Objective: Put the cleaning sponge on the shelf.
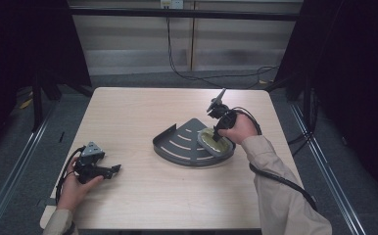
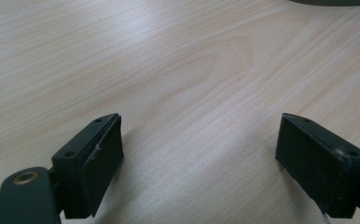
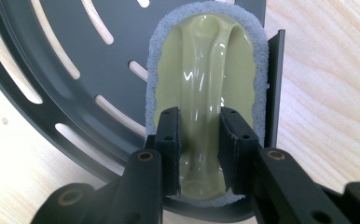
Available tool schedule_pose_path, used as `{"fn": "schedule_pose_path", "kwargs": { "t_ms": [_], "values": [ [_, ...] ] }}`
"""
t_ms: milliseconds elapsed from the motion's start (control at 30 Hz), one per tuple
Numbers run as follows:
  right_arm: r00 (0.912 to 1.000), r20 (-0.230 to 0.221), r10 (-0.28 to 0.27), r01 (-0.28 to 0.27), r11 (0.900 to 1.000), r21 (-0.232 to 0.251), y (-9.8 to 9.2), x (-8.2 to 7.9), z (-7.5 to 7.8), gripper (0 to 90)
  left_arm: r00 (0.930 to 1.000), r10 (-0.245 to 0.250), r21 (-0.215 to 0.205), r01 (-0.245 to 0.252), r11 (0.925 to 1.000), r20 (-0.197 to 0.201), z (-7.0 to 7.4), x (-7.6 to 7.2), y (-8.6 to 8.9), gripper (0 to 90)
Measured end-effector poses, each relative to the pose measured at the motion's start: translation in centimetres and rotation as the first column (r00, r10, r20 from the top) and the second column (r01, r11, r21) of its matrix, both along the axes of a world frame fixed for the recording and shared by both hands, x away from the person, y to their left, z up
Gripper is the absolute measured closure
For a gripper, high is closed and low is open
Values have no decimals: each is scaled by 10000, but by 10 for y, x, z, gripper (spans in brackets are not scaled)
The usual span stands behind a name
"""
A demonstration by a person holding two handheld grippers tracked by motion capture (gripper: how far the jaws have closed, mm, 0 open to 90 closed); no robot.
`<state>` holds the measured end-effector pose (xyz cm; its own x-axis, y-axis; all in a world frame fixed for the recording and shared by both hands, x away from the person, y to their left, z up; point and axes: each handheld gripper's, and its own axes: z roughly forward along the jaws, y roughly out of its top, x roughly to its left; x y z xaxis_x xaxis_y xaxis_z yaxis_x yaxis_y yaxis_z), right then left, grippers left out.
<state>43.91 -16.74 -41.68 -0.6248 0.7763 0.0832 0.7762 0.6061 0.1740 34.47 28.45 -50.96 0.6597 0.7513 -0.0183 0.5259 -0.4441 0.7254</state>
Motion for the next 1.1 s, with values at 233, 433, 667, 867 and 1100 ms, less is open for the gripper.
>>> {"fn": "schedule_pose_path", "kwargs": {
  "t_ms": [233, 433, 667, 867, 1100],
  "values": [
    [10000, 38, -4, 4, 10000, 23, -1, -1, -1, 707, 10000, -3, 1, 3, 10000, -2, 0, 0, 0, 144],
    [10000, 84, 42, -43, 10000, 24, -3, -1, -1, 707, 10000, -3, 0, 3, 10000, -2, 0, 0, 0, 144],
    [9999, 115, 42, -43, 10000, 83, -6, -2, -3, 706, 10000, 11, -21, -11, 10000, -13, 0, 0, 0, 144],
    [9999, 115, 4, -6, 9999, 104, -7, -2, -4, 704, 10000, 6, -12, -6, 10000, -11, 0, 0, 0, 144],
    [9998, 178, 57, -58, 10000, 76, -7, -3, -4, 699, 10000, -3, 2, 3, 10000, -1, 0, 0, 0, 144]
  ]
}}
